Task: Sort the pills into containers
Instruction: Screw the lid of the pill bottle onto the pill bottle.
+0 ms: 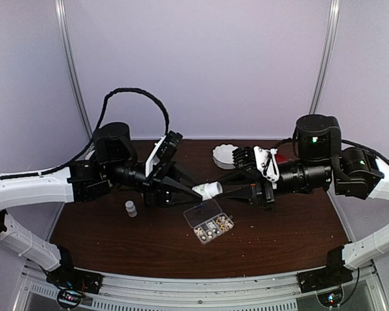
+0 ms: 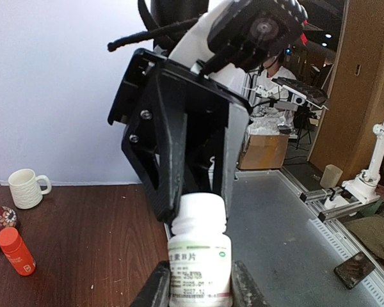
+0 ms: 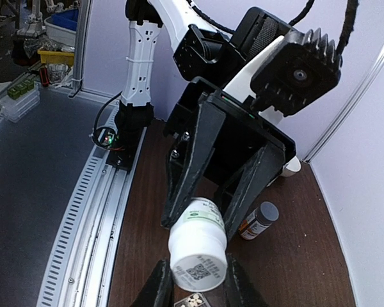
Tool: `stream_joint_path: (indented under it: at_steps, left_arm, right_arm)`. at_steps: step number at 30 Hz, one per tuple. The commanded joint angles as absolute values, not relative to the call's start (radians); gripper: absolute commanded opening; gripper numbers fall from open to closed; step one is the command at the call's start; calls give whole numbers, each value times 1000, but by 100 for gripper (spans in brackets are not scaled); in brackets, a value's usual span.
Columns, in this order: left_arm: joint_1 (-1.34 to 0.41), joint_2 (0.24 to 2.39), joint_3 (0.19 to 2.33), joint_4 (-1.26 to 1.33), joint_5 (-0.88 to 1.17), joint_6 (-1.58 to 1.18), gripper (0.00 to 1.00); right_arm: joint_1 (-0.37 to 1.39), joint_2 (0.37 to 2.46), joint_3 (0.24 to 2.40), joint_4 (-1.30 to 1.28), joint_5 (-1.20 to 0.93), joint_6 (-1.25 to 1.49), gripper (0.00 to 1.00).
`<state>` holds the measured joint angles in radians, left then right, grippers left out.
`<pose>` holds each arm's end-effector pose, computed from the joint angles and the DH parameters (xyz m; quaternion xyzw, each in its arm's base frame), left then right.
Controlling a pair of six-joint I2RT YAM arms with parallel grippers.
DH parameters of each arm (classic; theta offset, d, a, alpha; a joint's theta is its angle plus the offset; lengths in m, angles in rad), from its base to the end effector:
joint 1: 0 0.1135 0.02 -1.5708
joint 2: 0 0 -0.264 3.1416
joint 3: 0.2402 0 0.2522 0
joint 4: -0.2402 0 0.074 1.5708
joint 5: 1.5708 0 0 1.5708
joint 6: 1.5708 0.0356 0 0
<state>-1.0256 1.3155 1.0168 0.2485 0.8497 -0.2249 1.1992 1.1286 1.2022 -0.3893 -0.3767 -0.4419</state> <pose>0.1340 -0.2725 0.3493 0.5189 0.4973 -0.6097 0.3343 0.0781 0.2365 0.3967 -0.6566 0.4617 0.3540 0.4799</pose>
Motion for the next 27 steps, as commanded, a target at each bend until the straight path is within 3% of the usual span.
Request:
stream_joint_path:
  at_steps: [1,8,13,19,27]
  left_arm:
    - [-1073,1340,1092,398,754,-137,0]
    - [-1079,1326,1074,398,703,-109,0]
    - [-1111,1313,1098,239,533,42,0]
    - [-1155,1335,1144,77,286,197,0]
    - [-1193,1364,1166,22,105,286,0]
  right_arm:
    - [1219,1224,1195,-331,-522,-338,0]
    - [1196,1216,1205,-334,-528,-245,0]
    - [1186,1243,1256,-403,-473,-125,0]
    - [1137,1319,1334,-535,-464,149,0]
    - [1088,1269,1264,-503,-434,519,0]
